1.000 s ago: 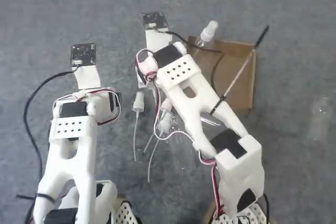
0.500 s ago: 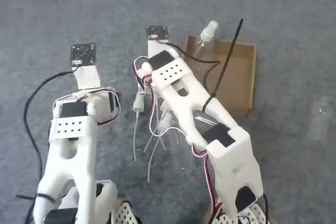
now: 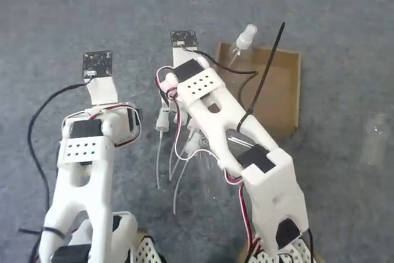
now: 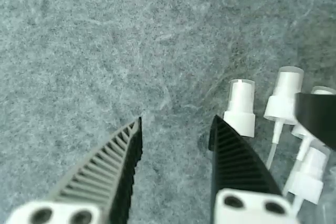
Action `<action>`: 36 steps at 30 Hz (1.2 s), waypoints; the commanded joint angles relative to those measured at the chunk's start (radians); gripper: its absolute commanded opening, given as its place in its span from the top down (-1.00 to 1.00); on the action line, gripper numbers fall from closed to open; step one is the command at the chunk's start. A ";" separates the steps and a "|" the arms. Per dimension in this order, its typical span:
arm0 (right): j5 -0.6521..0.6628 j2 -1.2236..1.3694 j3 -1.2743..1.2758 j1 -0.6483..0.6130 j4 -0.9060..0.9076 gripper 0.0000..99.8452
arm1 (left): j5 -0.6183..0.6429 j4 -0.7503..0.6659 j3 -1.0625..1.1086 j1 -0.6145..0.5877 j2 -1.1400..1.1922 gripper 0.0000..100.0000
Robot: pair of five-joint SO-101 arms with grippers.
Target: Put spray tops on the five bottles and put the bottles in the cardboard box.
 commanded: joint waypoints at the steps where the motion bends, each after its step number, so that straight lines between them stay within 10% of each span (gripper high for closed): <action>1: -0.005 -0.108 -0.123 -0.004 0.116 0.57 | 0.009 -0.028 -0.012 -0.003 -0.028 0.61; 17: 0.568 -0.478 -0.127 0.214 0.449 0.58 | 0.003 -0.028 -0.012 0.003 -0.026 0.61; 29: 1.016 -0.765 0.193 0.877 0.386 0.58 | -0.064 -0.018 -0.033 0.144 -0.021 0.61; 36: 1.057 -0.636 0.384 1.153 0.082 0.57 | -0.064 0.071 -0.228 0.192 0.155 0.62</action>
